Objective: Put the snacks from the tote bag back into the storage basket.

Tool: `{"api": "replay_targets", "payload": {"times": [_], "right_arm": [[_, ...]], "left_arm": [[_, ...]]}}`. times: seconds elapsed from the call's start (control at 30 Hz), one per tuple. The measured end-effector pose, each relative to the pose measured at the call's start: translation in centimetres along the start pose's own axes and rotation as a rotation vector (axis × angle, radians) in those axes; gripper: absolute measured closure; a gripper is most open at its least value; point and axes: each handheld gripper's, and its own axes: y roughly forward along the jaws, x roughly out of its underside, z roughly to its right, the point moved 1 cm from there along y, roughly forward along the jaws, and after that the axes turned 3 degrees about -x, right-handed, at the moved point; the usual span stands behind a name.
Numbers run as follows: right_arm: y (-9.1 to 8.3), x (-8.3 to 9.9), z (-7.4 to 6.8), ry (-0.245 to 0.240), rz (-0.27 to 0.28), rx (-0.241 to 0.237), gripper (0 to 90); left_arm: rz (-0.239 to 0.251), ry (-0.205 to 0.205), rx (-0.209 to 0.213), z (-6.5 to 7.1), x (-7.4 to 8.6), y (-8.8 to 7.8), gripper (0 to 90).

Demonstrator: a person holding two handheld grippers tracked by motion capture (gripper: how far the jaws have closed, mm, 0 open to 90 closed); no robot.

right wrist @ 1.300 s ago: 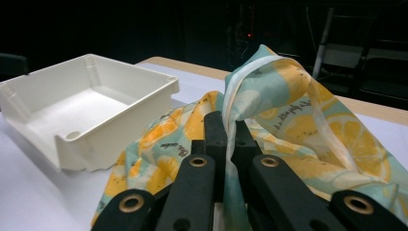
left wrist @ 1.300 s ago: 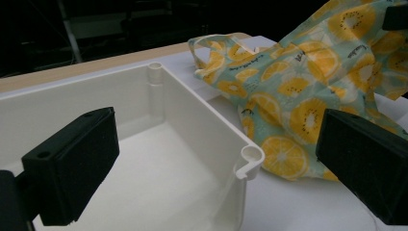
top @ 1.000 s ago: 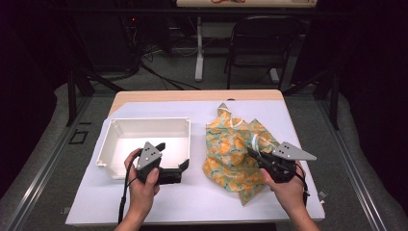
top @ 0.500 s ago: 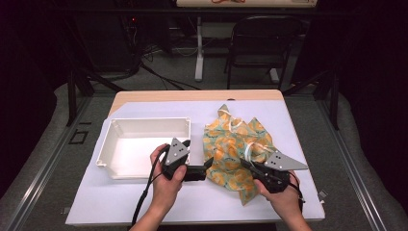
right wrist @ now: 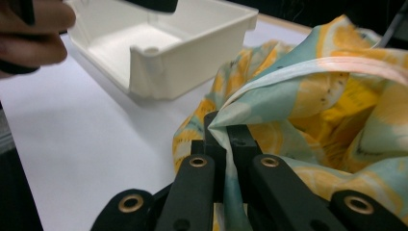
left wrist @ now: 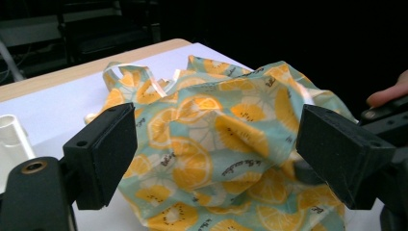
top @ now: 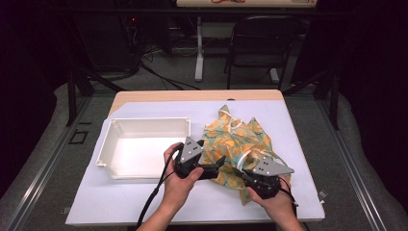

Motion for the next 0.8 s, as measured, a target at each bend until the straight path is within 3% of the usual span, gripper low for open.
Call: {"api": "replay_targets", "payload": {"times": [0.17,0.23,0.3,0.4,0.67,0.8], "right_arm": [[1.2,1.0,-0.2,0.01,-0.084,-0.023,87.6],[1.4,1.2,-0.2,0.006,-0.085,-0.013,70.4],[1.2,1.2,-0.2,0.019,-0.064,0.013,52.5],[0.4,1.1,0.2,0.047,-0.037,0.015,38.1],[-1.7,-0.1,1.6,0.136,0.038,0.095,18.3],[-2.4,-0.5,2.4,0.179,0.072,0.15,15.6]], "left_arm": [[-0.012,0.015,-0.004,0.4,0.1,0.5,15.1],[-0.013,0.019,-0.011,0.5,0.2,0.6,15.2],[-0.007,0.014,-0.009,0.3,0.3,0.5,15.2],[0.002,0.013,-0.019,-0.1,0.3,0.2,15.2],[0.014,0.0,-0.043,-1.2,0.7,-0.9,15.2],[0.013,-0.006,-0.049,-1.5,1.1,-1.2,15.2]]}}
